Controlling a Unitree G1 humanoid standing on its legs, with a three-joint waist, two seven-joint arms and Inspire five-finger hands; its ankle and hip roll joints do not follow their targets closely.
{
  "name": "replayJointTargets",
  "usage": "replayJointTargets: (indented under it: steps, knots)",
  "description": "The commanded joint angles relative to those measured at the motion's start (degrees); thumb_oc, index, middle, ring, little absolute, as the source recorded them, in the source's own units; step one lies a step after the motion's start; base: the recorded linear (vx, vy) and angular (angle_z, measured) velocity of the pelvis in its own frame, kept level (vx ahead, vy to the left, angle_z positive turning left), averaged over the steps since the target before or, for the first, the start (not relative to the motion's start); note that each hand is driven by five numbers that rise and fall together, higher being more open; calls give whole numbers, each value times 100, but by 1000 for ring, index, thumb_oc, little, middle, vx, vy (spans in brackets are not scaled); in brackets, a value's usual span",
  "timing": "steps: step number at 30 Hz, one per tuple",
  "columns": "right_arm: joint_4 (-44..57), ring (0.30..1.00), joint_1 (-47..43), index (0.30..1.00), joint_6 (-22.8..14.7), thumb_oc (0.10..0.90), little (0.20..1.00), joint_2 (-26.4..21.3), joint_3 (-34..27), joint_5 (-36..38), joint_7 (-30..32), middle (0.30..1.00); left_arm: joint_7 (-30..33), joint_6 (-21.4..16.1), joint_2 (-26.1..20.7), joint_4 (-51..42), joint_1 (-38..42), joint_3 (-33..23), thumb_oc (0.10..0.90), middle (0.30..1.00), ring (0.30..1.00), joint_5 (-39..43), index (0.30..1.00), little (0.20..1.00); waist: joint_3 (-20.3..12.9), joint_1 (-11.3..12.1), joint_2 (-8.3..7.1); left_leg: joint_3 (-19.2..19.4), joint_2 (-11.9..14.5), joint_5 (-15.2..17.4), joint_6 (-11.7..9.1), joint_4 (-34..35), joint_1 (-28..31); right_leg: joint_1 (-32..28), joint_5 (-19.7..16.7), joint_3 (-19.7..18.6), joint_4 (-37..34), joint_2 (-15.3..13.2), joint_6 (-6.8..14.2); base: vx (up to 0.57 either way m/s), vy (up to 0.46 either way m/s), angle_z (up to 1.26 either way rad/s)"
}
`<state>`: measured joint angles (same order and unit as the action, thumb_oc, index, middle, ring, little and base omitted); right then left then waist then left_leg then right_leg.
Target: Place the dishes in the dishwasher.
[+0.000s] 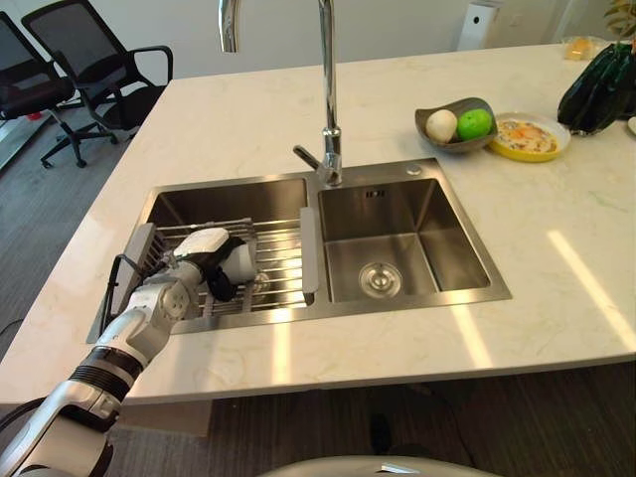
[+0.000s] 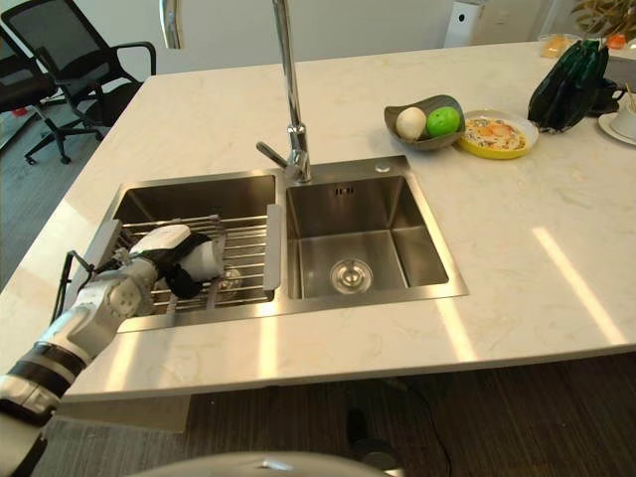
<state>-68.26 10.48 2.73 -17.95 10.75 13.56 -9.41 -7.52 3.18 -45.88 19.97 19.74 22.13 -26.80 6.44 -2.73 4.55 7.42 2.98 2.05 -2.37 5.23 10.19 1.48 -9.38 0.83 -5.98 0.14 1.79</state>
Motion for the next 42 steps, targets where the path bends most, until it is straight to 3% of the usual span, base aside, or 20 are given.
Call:
replayJointTargets:
  steps: [1, 5, 11, 15, 17, 20, 23, 26, 28, 30, 31, 32, 33, 35, 36, 38, 39, 42]
  knots:
    - [28, 900, -211, 900, -132, 800, 900, 176, 246, 72, -146, 900, 351, -176, -531, -10, 986, -50, 400, 300, 300, -167, 300, 300, -116, -1, -213, -230, -230, 104, 14, -23, -151, -635, 837, 78, 98, -390, 726, -10, -15, 4]
    - [95, 900, -115, 900, -286, 800, 900, 162, 260, 83, -99, 900, 883, -572, -632, -485, 772, -257, 400, 300, 300, -334, 300, 300, -161, 40, -244, -295, -204, 101, -9, -23, -122, -698, 889, 143, 98, -387, 715, 3, -26, 5]
    - [120, 900, -65, 900, -385, 800, 900, 161, 266, 91, -1, 900, 1377, -746, -449, -785, 392, -751, 400, 300, 300, -5, 300, 300, -212, 91, -304, -427, -170, 57, -50, -23, -110, -762, 940, 228, 98, -377, 677, 1, -47, 14]
    - [-65, 900, -174, 900, -402, 800, 900, 216, 263, 124, 56, 900, 1656, -1021, 65, -1488, -100, -1628, 400, 300, 300, 1152, 300, 300, -247, 230, -366, -675, -117, -71, -128, -23, -180, -836, 997, 441, 98, -346, 578, -12, -94, 29]
    - [-68, 900, -177, 900, -404, 800, 900, 211, 270, 124, 55, 900, 1647, -1016, 64, -1505, -119, -1648, 400, 300, 300, 1157, 300, 300, -248, 216, -363, -683, -116, -72, -129, -23, -182, -837, 998, 448, 98, -345, 578, -3, -57, 31]
    - [-112, 900, -283, 900, -413, 800, 900, 256, 312, 82, 42, 900, 1502, -1327, 306, -2319, -581, -2256, 400, 300, 300, 2183, 300, 300, -229, 389, -372, -900, -36, -172, -216, -102, -265, -897, 1068, 637, 98, -298, 486, -9, -117, 27]
    - [-107, 900, -340, 900, -411, 800, 900, 265, 375, 67, 36, 900, 1403, -1421, 443, -2599, -749, -2472, 400, 300, 300, 2728, 300, 300, -208, 449, -363, -1054, -4, -200, -271, -228, -374, -926, 1104, 772, 98, -279, 444, -31, -127, 41]
    - [-17, 900, -449, 900, -394, 800, 900, 284, 549, -14, 2, 900, 1292, -1644, 692, -3176, -1076, -2885, 400, 300, 300, 3613, 300, 300, -75, 749, -331, -1380, 6, -397, -388, -434, -702, -952, 1172, 1072, 98, -254, 382, -83, -103, 51]
    - [-18, 900, -487, 900, -400, 800, 900, 279, 597, -44, -2, 900, 1297, -1667, 786, -3274, -1136, -2984, 400, 300, 300, 3784, 300, 300, -36, 788, -322, -1509, -19, -478, -434, -461, -832, -942, 1190, 1176, 98, -269, 378, -77, -34, 44]
    - [-37, 900, -519, 900, -412, 800, 900, 235, 694, -225, 23, 900, 1266, -1758, 1101, -3452, -1208, -3112, 400, 300, 300, 4116, 300, 300, 38, 983, -296, -1713, -64, -759, -552, -408, -1218, -902, 1271, 1552, 98, -352, 398, -127, -26, 80]
    - [-89, 900, -558, 900, -422, 800, 900, 193, 689, -320, 79, 900, 1260, -1785, 1255, -3534, -1205, -3122, 400, 300, 300, 4199, 300, 300, 74, 1021, -286, -1565, -34, -878, -583, -392, -1409, -865, 1292, 1802, 98, -430, 429, -309, 26, 128]
    - [-256, 900, -590, 900, -393, 800, 900, 174, 598, -428, 141, 900, 1239, -1821, 1533, -3600, -1236, -3136, 400, 300, 300, 4390, 300, 300, 81, 1004, -290, -561, 250, -976, -585, -442, -1550, -825, 1282, 2290, 98, -607, 476, -254, 40, 165]
    - [-264, 900, -598, 900, -399, 800, 900, 168, 595, -430, 141, 900, 1235, -1815, 1544, -3612, -1239, -3142, 400, 300, 300, 4392, 300, 300, 57, 1006, -282, -558, 247, -1001, -572, -451, -1599, -780, 1251, 2290, 98, -611, 478, -262, 52, 205]
    - [-436, 900, -622, 900, -386, 800, 900, 160, 423, -344, 205, 900, 1229, -1880, 1701, -3664, -1490, -3270, 400, 300, 300, 4576, 300, 300, 87, 1011, -243, 248, 683, -933, -656, -791, -1464, -813, 1234, 2754, 98, -771, 425, -209, 61, 200]
    - [-439, 900, -621, 900, -388, 800, 900, 155, 428, -342, 204, 900, 1228, -1874, 1707, -3677, -1502, -3278, 400, 300, 300, 4576, 300, 300, 95, 992, -233, 229, 690, -920, -662, -812, -1466, -830, 1239, 2769, 98, -763, 423, -226, 153, 141]
    - [-412, 900, -637, 900, -390, 800, 900, 169, 310, -230, 222, 900, 1248, -1910, 1738, -3559, -1684, -3388, 400, 300, 300, 4517, 300, 300, 79, 933, -174, 436, 1065, -889, -790, -910, -1136, -907, 1196, 3125, 98, -864, 404, -154, 188, 125]
    - [-387, 900, -665, 900, -392, 800, 900, 176, 287, -196, 226, 900, 1252, -1901, 1729, -3526, -1686, -3372, 400, 300, 300, 4511, 300, 300, 30, 872, -176, 486, 1233, -811, -891, -892, -943, -924, 1264, 3109, 106, -892, 446, -79, 176, 93]
    - [-411, 900, -655, 900, -408, 800, 900, 200, 134, -78, 260, 900, 1197, -1890, 1673, -3502, -1683, -3295, 400, 300, 300, 4427, 300, 300, -88, 681, -139, 959, 1642, -984, -1034, -663, -582, -865, 1086, 3516, 125, -1041, 527, -123, 224, 58]
